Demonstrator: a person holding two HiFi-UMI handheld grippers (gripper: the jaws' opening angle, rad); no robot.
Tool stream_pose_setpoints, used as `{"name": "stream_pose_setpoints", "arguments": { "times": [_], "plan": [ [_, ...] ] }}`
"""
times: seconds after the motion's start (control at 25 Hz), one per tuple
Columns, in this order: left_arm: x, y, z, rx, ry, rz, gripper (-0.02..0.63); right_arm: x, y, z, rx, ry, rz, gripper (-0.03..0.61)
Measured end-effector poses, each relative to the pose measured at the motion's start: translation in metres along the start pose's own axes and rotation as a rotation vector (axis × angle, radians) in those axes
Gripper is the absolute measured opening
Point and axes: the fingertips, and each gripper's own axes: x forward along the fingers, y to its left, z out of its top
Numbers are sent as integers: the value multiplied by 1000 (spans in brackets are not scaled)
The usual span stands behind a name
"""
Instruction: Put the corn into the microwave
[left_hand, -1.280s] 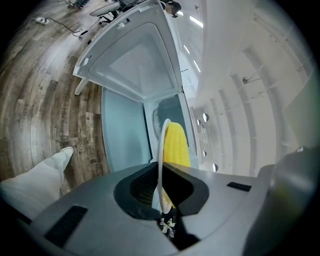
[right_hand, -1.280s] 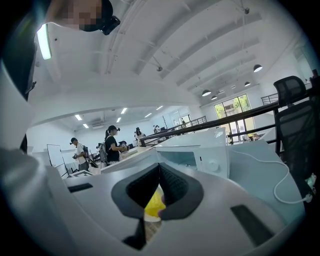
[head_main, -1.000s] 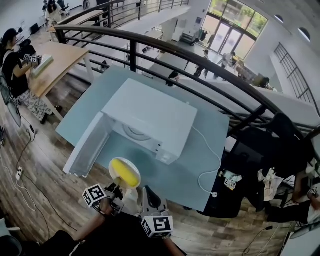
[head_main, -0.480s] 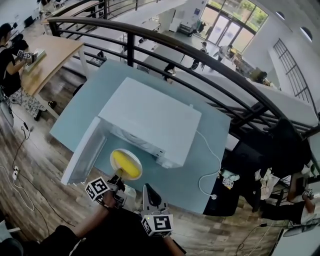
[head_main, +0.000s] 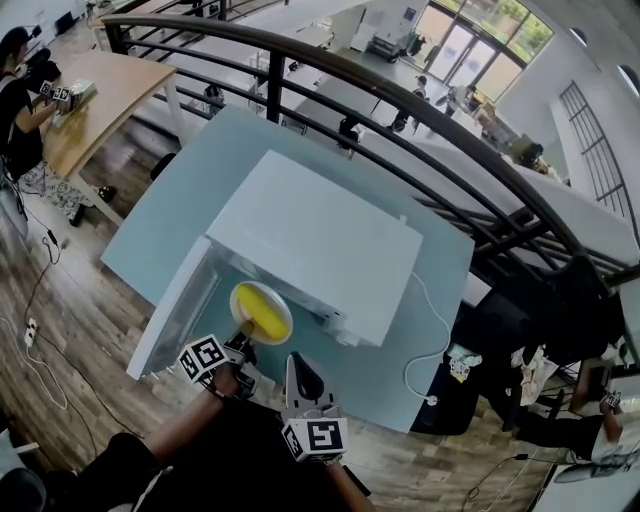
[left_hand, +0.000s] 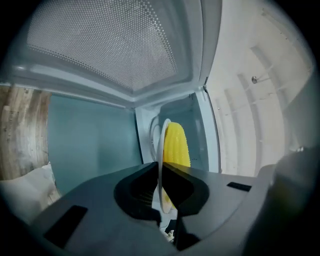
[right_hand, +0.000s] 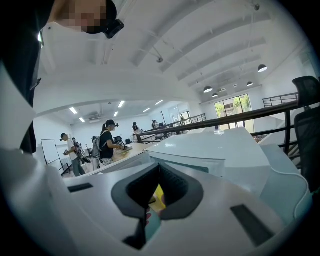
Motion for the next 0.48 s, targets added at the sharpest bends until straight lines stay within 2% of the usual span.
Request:
{"name": "stream_pose_setpoints", "arguments": {
  "times": [0.48],
  "plan": [
    [44, 14, 18, -13, -18, 38, 20, 16, 18, -10, 8, 54, 26, 9]
  ]
}}
